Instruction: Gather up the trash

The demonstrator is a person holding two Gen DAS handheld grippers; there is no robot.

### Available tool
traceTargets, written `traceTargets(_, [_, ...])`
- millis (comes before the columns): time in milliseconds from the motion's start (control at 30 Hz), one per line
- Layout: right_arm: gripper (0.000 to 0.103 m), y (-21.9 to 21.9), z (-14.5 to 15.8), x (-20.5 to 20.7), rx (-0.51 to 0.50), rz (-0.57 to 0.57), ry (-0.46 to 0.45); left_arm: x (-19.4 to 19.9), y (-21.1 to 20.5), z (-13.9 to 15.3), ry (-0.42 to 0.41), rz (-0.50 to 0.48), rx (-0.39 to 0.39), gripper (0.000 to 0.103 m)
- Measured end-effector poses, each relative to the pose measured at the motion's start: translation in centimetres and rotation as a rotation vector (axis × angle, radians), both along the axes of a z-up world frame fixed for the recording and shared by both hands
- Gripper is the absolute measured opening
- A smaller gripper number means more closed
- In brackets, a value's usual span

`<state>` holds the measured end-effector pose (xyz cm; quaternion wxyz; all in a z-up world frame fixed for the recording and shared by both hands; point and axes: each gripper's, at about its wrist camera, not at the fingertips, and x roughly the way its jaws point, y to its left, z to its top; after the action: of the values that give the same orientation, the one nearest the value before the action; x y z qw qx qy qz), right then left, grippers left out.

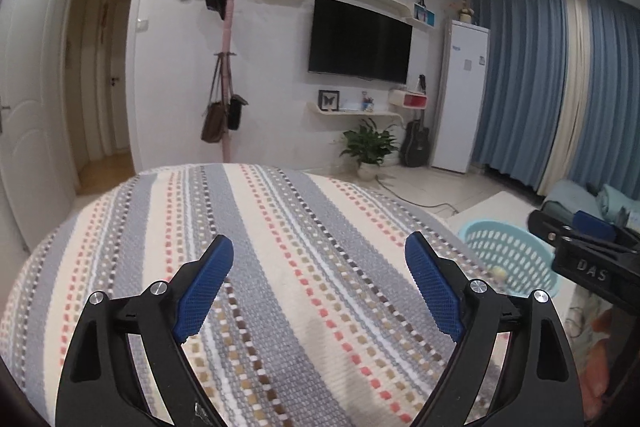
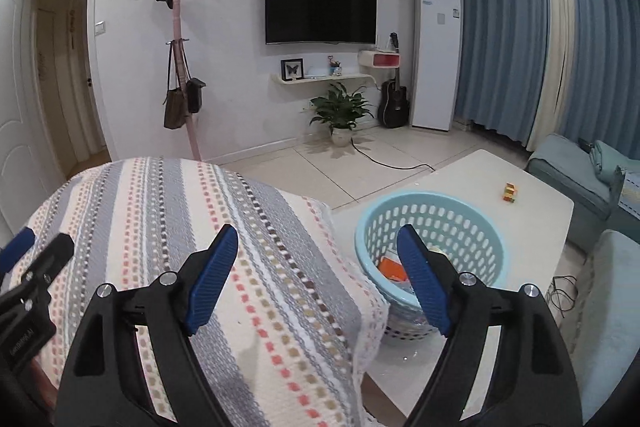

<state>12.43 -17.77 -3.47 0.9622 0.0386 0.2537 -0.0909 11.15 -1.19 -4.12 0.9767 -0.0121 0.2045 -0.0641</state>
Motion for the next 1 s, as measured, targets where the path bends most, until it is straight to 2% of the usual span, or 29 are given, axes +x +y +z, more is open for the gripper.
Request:
traceTargets(133, [0.078,0.3,0.1,-0.5,-0.031,0.011,-0.008,0.1,0.6,-0.3,0.016,0.012,-0.018,0.089])
traceTargets(300, [0.078,0.7,-0.3,-1.6,-0.047,-0.013,-0.001,0.0,1.0,-0.2,0.002,0.038,-0.004,0.09])
traceTargets(467, [0.078,0.5,-1.2,-1.7,-0.012,-0.024,0.03,-0.2,0.9,-0.2,-0.001,0.05,0.006,0.09])
traceTargets(1000, [0.078,0.0,-2.1,-1.2,-0.008,-0.004,0.076,-0.8,1.1,-0.1,-0.013,0.093,0.03,0.094])
